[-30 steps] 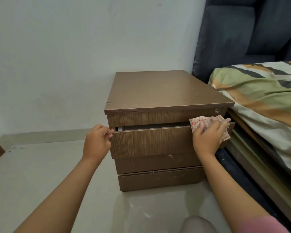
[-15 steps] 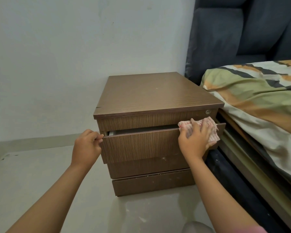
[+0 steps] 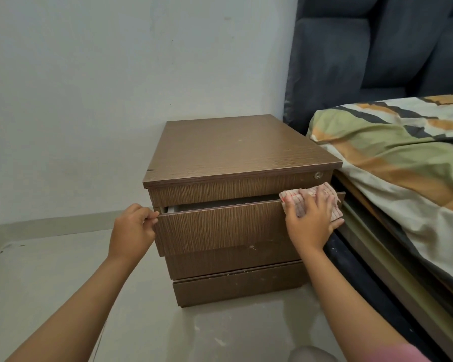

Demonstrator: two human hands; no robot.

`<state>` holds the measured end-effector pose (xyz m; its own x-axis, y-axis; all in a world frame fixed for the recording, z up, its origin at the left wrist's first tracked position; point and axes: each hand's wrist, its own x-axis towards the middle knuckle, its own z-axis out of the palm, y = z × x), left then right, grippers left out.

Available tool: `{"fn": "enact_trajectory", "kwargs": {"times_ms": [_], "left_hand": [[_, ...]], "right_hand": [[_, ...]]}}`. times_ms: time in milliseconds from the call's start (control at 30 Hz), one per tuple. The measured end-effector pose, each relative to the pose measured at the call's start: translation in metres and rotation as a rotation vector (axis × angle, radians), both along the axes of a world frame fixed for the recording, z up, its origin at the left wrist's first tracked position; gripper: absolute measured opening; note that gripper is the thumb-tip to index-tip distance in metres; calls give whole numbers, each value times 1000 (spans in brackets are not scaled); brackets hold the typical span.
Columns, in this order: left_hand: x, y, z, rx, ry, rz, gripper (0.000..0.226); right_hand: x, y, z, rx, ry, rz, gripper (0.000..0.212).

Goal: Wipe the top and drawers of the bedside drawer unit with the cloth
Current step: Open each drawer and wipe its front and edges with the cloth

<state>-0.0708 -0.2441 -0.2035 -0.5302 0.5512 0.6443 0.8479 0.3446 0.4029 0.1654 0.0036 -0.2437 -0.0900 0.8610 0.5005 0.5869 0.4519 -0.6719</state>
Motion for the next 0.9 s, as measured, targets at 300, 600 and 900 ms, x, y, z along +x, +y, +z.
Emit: {"fn": "enact_trajectory", "kwargs": {"times_ms": [300, 600, 900], "left_hand": [[9, 8, -1, 4, 14, -28, 11], [1, 1, 1, -8, 22, -9, 11], [2, 0, 0, -5, 21, 0, 10]], "right_hand": [[46, 28, 3, -74, 16, -60, 44], [44, 47, 8, -120, 389, -95, 41], [20, 18, 2, -148, 587, -95, 47]]}}
